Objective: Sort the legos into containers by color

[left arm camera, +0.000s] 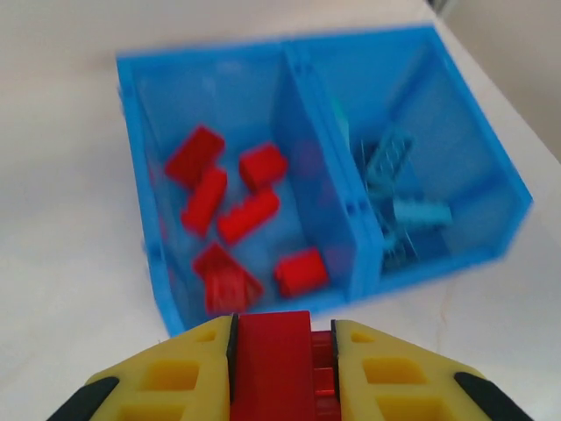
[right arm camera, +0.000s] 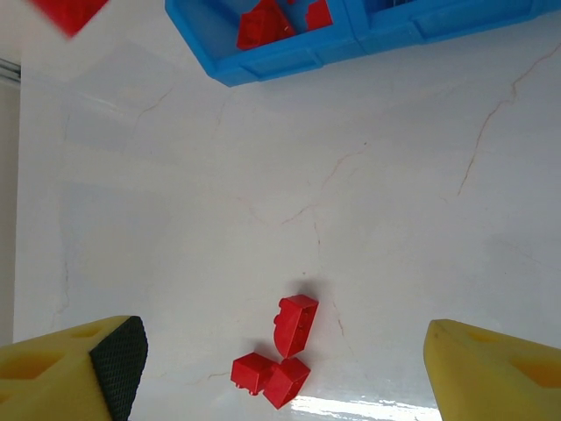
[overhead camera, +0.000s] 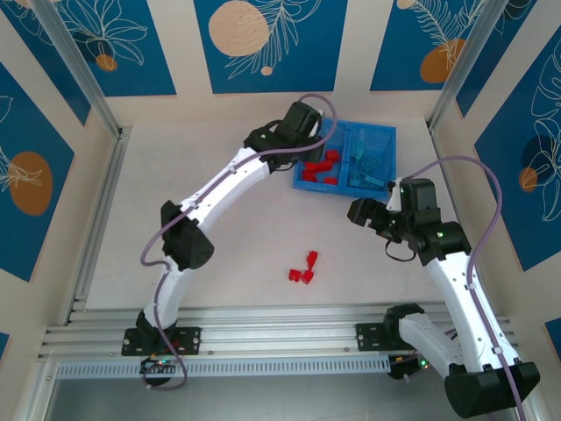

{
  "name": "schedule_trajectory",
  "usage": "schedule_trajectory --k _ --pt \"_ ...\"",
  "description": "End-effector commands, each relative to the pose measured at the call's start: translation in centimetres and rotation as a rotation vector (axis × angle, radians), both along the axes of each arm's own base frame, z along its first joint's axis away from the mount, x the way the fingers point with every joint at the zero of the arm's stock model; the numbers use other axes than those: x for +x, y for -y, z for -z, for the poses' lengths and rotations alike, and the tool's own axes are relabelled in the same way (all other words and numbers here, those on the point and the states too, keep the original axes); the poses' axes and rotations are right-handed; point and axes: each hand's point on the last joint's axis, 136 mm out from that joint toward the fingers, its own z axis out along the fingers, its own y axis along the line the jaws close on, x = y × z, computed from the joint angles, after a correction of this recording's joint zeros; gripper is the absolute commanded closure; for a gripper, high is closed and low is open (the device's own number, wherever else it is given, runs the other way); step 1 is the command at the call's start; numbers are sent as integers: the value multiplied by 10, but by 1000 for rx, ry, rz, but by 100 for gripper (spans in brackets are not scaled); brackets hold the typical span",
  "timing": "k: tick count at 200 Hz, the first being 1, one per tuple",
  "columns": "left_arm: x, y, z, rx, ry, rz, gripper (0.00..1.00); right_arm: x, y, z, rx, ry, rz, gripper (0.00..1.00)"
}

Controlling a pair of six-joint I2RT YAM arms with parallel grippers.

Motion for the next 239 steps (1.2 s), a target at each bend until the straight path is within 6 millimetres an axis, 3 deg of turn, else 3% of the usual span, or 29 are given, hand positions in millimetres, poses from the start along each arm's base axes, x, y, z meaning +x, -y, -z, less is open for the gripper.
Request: schedule_trajectory --k 1,19,33,58,96,124,153,170,199,220,239 --pt "50 11 27 65 129 -33 86 -1 -1 -15 -18 39 -21 16" --pt "74 24 21 -26 178 -67 83 -4 2 -19 -28 48 -17 16" --pt "88 29 19 -79 219 -95 73 -6 3 -22 -32 59 -15 16" --pt "95 35 0 -145 283 -102 60 -11 6 -25 -39 69 -7 16" --pt "76 21 -45 -115 312 -65 56 -12 6 -23 -34 70 -1 16" --pt "34 4 -56 -62 185 -2 56 -10 5 -19 -33 72 -5 16" --pt "-37 -16 -25 6 -89 62 56 -7 3 -12 -17 62 2 16" --pt "-82 -30 7 86 -221 90 56 -5 1 -9 -9 54 0 16" --pt "-153 -37 64 216 -354 196 54 -1 -3 -4 -3 34 -19 16" --pt "-189 -33 99 280 -463 244 50 1 -7 -1 -3 17 -44 16" --pt "-206 -27 129 368 -524 268 39 1 -8 1 -5 5 -55 16"
